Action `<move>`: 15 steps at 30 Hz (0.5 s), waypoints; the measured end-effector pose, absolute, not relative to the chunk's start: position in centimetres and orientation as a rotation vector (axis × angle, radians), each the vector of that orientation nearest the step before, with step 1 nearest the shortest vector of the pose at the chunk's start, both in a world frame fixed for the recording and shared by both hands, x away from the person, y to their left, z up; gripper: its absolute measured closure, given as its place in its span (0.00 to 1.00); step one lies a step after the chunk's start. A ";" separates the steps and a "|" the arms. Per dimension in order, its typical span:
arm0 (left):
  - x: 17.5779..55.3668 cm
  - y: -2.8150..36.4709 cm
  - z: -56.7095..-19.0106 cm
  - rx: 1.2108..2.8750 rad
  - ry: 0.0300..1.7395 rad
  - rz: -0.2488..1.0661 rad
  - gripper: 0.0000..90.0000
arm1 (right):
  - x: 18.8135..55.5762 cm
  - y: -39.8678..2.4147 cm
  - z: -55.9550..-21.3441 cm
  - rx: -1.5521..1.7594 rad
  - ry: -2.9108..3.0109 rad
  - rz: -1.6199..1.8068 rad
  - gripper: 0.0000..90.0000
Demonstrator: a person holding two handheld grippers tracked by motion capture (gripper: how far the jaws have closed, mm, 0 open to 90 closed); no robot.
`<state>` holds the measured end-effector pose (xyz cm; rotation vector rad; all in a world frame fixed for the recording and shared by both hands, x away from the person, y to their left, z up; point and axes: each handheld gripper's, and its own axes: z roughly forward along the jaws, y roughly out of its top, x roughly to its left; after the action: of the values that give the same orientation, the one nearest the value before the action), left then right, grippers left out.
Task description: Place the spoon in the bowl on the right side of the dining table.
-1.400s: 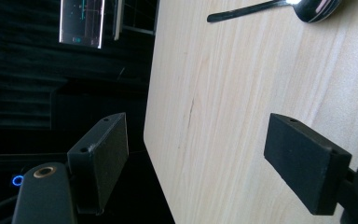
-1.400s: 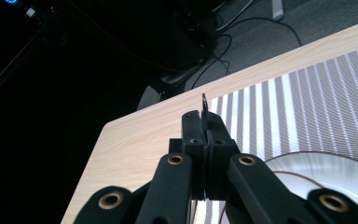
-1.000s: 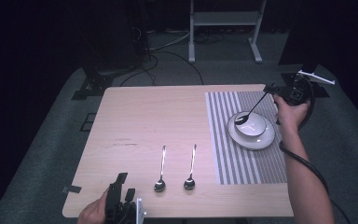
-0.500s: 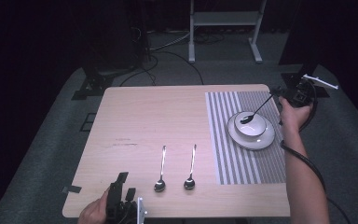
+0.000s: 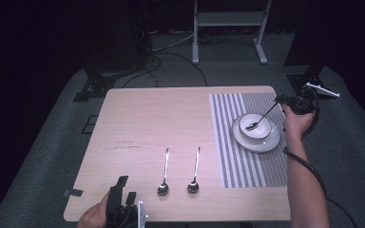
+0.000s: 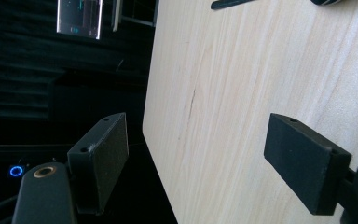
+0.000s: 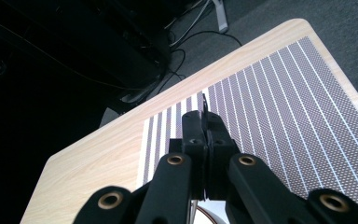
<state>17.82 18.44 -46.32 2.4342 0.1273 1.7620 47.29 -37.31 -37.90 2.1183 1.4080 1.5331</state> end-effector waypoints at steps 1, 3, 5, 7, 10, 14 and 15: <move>17.8 18.5 -46.3 2.431 0.128 1.762 0.23 | 47.3 -37.4 -38.1 2.117 1.414 1.529 0.99; 17.8 18.5 -46.3 2.433 0.127 1.761 0.23 | 47.3 -37.4 -38.3 2.120 1.420 1.525 0.99; 17.8 18.4 -46.4 2.437 0.129 1.759 0.23 | 47.3 -37.5 -38.9 2.126 1.424 1.524 0.99; 17.8 18.4 -46.4 2.441 0.126 1.757 0.23 | 47.4 -37.7 -39.5 2.133 1.428 1.529 0.99; 17.8 18.3 -46.4 2.442 0.126 1.753 0.23 | 47.3 -37.8 -40.0 2.138 1.429 1.546 0.99; 17.8 18.3 -46.4 2.440 0.126 1.752 0.23 | 47.2 -38.1 -40.8 2.150 1.415 1.568 0.99; 17.8 18.2 -46.4 2.441 0.125 1.751 0.23 | 47.1 -38.1 -41.0 2.152 1.414 1.571 0.98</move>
<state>17.84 18.23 -46.36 2.4411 0.1251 1.7506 47.13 -38.12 -40.96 2.1523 1.4139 1.5709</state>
